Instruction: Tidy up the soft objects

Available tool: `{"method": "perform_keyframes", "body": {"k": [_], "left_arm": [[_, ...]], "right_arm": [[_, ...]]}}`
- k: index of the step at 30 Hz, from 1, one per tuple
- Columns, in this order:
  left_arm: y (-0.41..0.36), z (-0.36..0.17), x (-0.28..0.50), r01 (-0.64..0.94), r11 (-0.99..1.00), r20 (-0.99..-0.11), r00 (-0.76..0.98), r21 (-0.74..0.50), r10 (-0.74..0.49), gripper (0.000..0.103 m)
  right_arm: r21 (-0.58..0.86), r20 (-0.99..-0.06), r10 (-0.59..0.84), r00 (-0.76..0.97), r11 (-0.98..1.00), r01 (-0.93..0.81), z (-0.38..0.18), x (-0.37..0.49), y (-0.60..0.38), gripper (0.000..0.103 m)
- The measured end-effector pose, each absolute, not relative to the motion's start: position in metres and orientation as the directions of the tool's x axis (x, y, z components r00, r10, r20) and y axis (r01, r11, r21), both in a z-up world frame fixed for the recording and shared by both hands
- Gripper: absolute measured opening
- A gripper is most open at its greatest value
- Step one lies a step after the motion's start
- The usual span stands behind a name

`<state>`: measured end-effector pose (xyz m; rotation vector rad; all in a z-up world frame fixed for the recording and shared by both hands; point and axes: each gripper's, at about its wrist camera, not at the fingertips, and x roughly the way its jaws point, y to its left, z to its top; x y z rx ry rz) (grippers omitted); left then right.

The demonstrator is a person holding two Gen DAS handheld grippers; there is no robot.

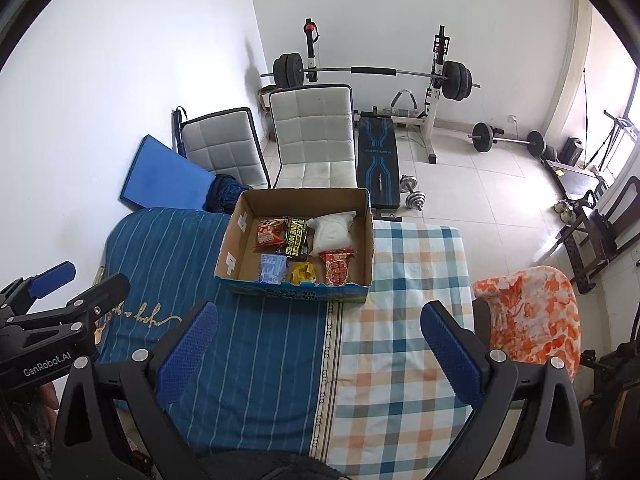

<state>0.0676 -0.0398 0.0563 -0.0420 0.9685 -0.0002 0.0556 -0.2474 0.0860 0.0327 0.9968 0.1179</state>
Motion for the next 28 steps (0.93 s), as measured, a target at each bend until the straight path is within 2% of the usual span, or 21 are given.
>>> {"method": "perform_keyframes", "body": {"k": [28], "left_arm": [[-0.036, 0.056, 0.059, -0.042, 0.999, -0.81, 0.586, -0.032, -0.001, 0.097]], "right_arm": [[0.045, -0.826, 0.056, 0.562, 0.998, -0.034, 0.097, 0.05, -0.243, 0.103]]}}
